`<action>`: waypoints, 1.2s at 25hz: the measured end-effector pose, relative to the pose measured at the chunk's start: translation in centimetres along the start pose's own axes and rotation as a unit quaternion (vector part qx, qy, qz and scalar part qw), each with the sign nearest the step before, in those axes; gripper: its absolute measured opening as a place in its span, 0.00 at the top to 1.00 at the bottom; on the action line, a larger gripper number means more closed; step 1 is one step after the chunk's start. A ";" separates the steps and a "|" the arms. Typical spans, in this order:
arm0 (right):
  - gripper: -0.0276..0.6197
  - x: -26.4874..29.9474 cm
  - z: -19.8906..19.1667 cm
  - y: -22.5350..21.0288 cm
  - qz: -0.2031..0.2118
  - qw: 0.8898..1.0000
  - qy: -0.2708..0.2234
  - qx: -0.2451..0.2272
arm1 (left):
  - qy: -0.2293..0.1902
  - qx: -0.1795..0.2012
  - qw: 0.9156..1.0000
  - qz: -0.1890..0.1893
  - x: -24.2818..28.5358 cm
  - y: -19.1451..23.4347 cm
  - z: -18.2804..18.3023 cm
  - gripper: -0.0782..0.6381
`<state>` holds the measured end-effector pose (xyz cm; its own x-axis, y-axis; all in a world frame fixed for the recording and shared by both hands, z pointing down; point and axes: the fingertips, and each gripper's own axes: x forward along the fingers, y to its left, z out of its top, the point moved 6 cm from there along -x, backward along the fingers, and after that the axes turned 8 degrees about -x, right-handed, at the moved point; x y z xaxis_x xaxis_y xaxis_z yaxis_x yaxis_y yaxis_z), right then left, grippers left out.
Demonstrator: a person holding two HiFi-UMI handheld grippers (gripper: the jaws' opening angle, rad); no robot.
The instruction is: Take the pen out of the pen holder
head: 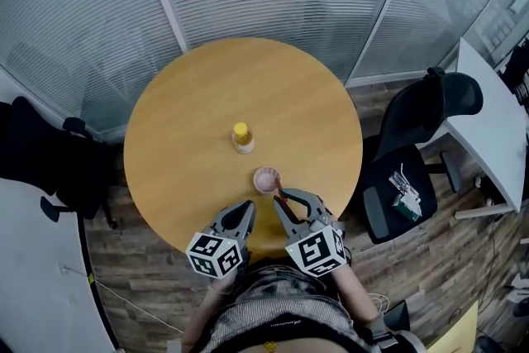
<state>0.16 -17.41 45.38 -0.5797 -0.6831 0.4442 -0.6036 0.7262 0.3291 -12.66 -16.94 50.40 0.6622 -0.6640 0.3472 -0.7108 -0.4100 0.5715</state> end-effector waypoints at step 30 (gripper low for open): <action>0.86 0.4 0.9 -0.6 0.010 0.999 -0.015 0.028 | 0.008 0.014 1.000 0.001 -0.1 -0.8 -0.7 0.88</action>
<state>-0.19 -18.14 44.61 -0.6079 -0.6714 0.4240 -0.6206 0.7348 0.2738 -11.97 -16.13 50.44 0.6644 -0.6545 0.3609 -0.7186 -0.4266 0.5491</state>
